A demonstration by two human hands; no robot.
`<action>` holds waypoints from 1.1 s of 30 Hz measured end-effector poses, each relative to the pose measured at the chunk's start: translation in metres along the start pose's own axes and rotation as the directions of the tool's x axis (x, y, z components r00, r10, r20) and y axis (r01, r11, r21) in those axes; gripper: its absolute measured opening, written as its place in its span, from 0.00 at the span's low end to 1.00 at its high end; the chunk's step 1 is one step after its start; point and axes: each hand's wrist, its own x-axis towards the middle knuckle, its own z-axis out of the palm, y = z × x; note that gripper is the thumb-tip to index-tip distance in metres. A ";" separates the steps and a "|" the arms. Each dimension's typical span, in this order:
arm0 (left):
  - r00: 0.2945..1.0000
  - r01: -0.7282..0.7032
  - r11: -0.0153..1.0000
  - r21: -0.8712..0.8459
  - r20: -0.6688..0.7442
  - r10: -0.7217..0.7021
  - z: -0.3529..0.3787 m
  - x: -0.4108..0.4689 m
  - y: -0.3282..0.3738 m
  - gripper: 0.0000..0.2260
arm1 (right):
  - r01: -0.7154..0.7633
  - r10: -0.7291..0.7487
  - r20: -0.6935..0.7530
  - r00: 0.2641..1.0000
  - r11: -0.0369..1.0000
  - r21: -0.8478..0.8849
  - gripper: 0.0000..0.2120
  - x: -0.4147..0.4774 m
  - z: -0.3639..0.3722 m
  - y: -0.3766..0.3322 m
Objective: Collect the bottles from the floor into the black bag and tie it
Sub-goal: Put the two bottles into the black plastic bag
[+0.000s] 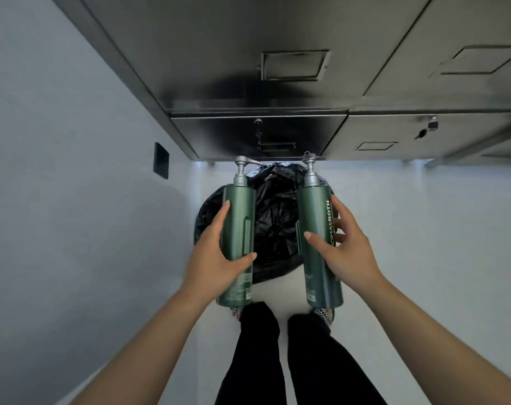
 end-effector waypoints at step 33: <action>1.000 0.020 0.990 0.140 0.010 -0.022 0.315 0.297 -0.401 0.47 | -0.037 0.036 -0.047 0.998 0.999 -0.021 0.38 0.308 0.219 0.436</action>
